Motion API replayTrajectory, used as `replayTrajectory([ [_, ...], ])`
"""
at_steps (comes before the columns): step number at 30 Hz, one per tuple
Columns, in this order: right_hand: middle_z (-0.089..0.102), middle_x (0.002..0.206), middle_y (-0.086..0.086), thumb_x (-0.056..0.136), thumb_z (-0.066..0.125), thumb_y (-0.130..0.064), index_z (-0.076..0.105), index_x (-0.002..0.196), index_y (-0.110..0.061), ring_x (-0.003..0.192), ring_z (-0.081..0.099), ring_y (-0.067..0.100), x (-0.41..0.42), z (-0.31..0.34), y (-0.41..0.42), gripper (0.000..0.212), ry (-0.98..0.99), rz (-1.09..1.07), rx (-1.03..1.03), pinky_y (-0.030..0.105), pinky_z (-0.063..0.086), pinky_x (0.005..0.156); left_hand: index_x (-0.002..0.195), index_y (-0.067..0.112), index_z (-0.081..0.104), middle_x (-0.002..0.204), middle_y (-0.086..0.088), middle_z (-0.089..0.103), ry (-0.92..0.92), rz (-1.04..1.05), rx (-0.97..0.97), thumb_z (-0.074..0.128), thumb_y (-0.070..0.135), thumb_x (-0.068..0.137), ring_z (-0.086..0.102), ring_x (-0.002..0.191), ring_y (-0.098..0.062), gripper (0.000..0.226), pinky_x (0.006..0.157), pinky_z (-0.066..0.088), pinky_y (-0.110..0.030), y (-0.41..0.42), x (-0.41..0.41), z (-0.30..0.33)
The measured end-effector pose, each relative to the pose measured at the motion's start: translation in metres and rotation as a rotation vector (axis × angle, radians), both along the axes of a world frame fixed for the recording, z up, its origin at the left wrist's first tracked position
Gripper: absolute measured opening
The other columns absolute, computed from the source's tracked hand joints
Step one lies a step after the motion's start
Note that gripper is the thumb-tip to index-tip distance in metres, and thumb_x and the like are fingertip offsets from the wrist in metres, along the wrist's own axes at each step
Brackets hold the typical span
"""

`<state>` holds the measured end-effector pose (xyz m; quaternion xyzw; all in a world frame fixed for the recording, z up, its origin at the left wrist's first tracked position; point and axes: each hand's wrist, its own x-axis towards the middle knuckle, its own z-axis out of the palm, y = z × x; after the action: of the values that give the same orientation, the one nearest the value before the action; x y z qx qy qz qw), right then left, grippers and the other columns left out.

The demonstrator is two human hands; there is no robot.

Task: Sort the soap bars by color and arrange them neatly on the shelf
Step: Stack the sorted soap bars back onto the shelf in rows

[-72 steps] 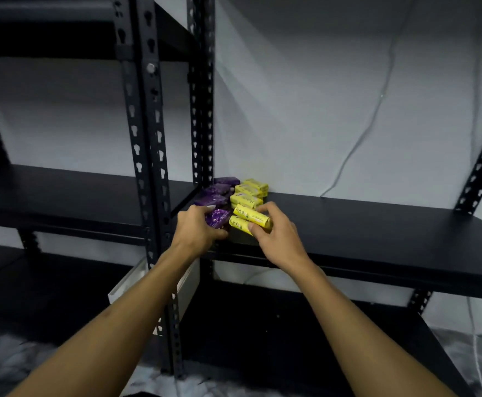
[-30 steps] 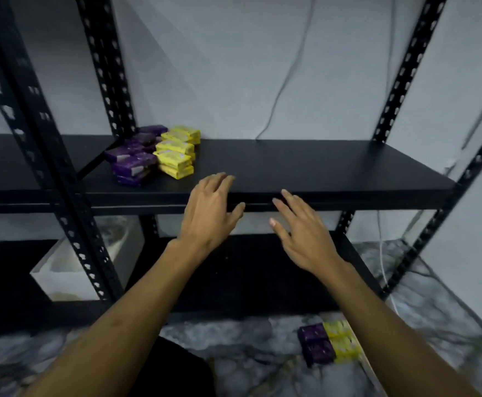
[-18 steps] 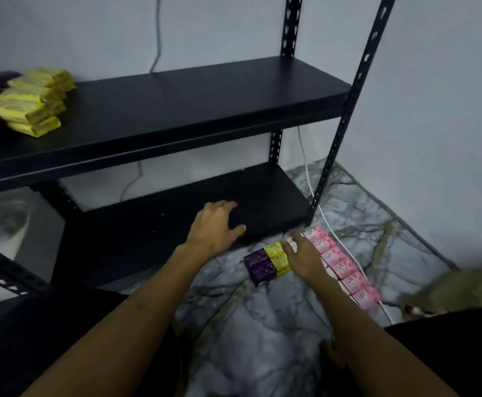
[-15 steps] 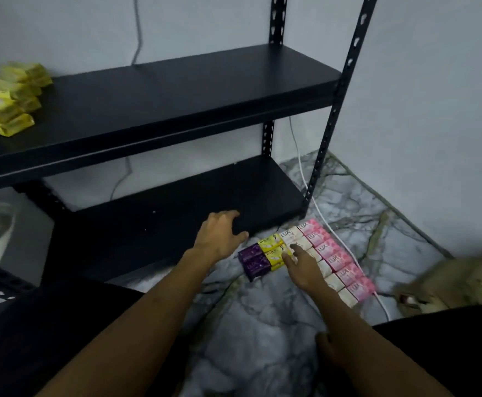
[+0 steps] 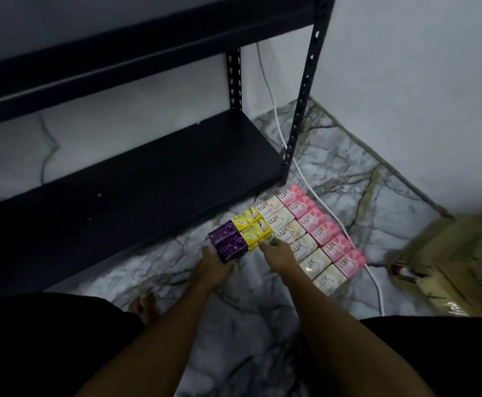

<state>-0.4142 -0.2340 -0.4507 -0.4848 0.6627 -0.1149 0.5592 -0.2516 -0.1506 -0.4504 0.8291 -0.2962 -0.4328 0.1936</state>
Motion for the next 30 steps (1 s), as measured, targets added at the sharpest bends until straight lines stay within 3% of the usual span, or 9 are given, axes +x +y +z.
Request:
replayTrajectory([
  [3, 0.061, 0.091, 0.011, 0.094, 0.063, -0.036, 0.061, 0.122, 0.0, 0.081, 0.058, 0.023, 0.018, -0.009, -0.012, 0.046, -0.095, -0.171, 0.118, 0.049, 0.057, 0.082, 0.153, 0.006, 0.024, 0.143, -0.017, 0.052, 0.132, 0.262, 0.0, 0.073, 0.071, 0.057, 0.056, 0.123, -0.036, 0.126, 0.102, 0.049, -0.046, -0.02, 0.012, -0.045],
  [7, 0.045, 0.075, 0.004, 0.088, 0.073, -0.036, 0.053, 0.118, -0.004, 0.065, 0.046, 0.02, 0.04, -0.026, -0.032, 0.048, -0.147, -0.412, 0.237, 0.032, 0.047, 0.056, 0.144, 0.008, 0.039, 0.133, -0.018, 0.06, 0.238, 0.521, 0.019, 0.069, 0.079, 0.035, 0.062, 0.115, -0.035, 0.133, 0.097, 0.053, -0.05, -0.038, 0.025, -0.13],
  [9, 0.043, 0.074, 0.004, 0.081, 0.079, -0.038, 0.049, 0.126, -0.003, 0.063, 0.046, 0.02, 0.048, -0.037, -0.044, 0.065, -0.165, -0.535, 0.273, 0.033, 0.047, 0.059, 0.133, 0.004, 0.052, 0.122, -0.017, 0.067, 0.261, 0.587, 0.003, 0.069, 0.075, 0.031, 0.067, 0.105, -0.033, 0.125, 0.092, 0.056, -0.047, -0.044, 0.021, -0.134],
  [12, 0.061, 0.106, 0.012, 0.079, 0.082, -0.032, 0.051, 0.127, 0.001, 0.096, 0.062, 0.029, 0.062, -0.047, -0.058, 0.066, -0.198, -0.636, 0.312, 0.043, 0.057, 0.088, 0.12, 0.004, 0.06, 0.112, -0.016, 0.071, 0.343, 0.675, -0.033, 0.082, 0.061, 0.042, 0.07, 0.095, -0.032, 0.098, 0.087, 0.059, -0.047, -0.051, 0.009, -0.1],
  [14, 0.063, 0.118, 0.015, 0.078, 0.084, -0.027, 0.053, 0.119, -0.001, 0.106, 0.063, 0.032, 0.068, -0.052, -0.062, 0.058, -0.18, -0.709, 0.338, 0.041, 0.056, 0.091, 0.116, 0.005, 0.063, 0.111, -0.016, 0.071, 0.336, 0.639, 0.001, 0.085, 0.046, 0.06, 0.069, 0.096, -0.032, 0.072, 0.087, 0.058, -0.046, -0.053, 0.002, -0.093],
  [16, 0.061, 0.124, 0.015, 0.076, 0.085, -0.024, 0.05, 0.129, 0.001, 0.109, 0.062, 0.036, 0.071, -0.054, -0.06, 0.067, -0.203, -0.758, 0.365, 0.039, 0.054, 0.09, 0.114, 0.005, 0.067, 0.111, -0.016, 0.072, 0.269, 0.581, 0.02, 0.084, 0.037, 0.072, 0.069, 0.098, -0.032, 0.056, 0.088, 0.057, -0.045, -0.052, -0.002, -0.089],
  [22, 0.059, 0.127, 0.015, 0.072, 0.088, -0.023, 0.049, 0.132, 0.002, 0.114, 0.06, 0.036, 0.064, -0.049, -0.05, 0.076, -0.239, -0.864, 0.418, 0.044, 0.054, 0.094, 0.124, 0.006, 0.067, 0.122, -0.013, 0.069, 0.192, 0.522, -0.017, 0.084, 0.038, 0.074, 0.065, 0.11, -0.031, 0.062, 0.094, 0.054, -0.042, -0.033, -0.006, -0.078],
  [27, 0.068, 0.1, 0.014, 0.064, 0.093, -0.025, 0.059, 0.113, -0.002, 0.087, 0.068, 0.03, 0.047, -0.069, -0.014, 0.064, -0.229, -0.822, 0.395, 0.037, 0.055, 0.059, 0.131, 0.004, 0.063, 0.134, -0.013, 0.062, 0.149, 0.447, -0.081, 0.083, 0.03, 0.076, 0.059, 0.122, -0.028, 0.064, 0.1, 0.049, -0.038, -0.001, -0.018, -0.068],
  [30, 0.07, 0.093, 0.013, 0.05, 0.098, -0.029, 0.066, 0.102, 0.0, 0.075, 0.065, 0.025, 0.032, -0.095, 0.007, 0.068, -0.144, -0.755, 0.338, 0.038, 0.055, 0.058, 0.123, 0.001, 0.068, 0.123, -0.013, 0.068, 0.156, 0.428, -0.102, 0.085, 0.022, 0.074, 0.064, 0.114, -0.027, 0.056, 0.093, 0.052, -0.037, 0.026, -0.024, -0.066],
])
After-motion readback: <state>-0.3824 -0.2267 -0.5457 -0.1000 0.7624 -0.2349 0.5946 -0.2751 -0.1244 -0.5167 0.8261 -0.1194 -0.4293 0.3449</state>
